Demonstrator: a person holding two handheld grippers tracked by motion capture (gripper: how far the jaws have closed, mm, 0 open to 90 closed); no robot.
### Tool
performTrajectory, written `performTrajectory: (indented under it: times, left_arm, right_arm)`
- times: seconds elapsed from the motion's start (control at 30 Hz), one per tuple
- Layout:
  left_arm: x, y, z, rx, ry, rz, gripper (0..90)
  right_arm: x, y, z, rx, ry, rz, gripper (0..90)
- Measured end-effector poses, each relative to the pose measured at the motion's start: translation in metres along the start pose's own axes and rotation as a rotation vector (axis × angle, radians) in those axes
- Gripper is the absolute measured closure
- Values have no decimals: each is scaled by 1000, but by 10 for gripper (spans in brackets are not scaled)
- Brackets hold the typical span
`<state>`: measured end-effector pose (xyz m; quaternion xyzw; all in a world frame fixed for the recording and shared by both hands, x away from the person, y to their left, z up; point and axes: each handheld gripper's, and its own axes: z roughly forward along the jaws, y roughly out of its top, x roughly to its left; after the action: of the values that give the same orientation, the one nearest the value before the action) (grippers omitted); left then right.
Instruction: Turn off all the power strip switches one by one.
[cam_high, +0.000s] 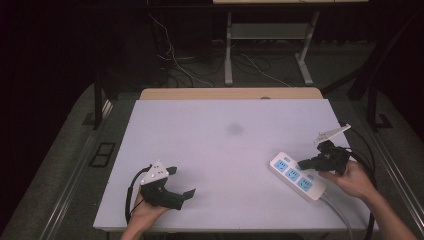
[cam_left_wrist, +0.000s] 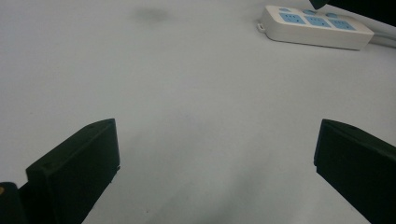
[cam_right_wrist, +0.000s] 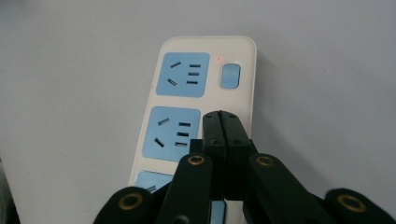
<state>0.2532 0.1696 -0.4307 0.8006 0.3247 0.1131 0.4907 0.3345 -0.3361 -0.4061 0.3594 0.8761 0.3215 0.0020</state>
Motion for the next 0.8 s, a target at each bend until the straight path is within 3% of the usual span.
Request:
performTrajectory:
  times: [0.8]
  left_arm:
    - [0,1,-1,-12,8,6,0]
  right_arm:
    - [4,34,-17,-1,-17,-44,900]
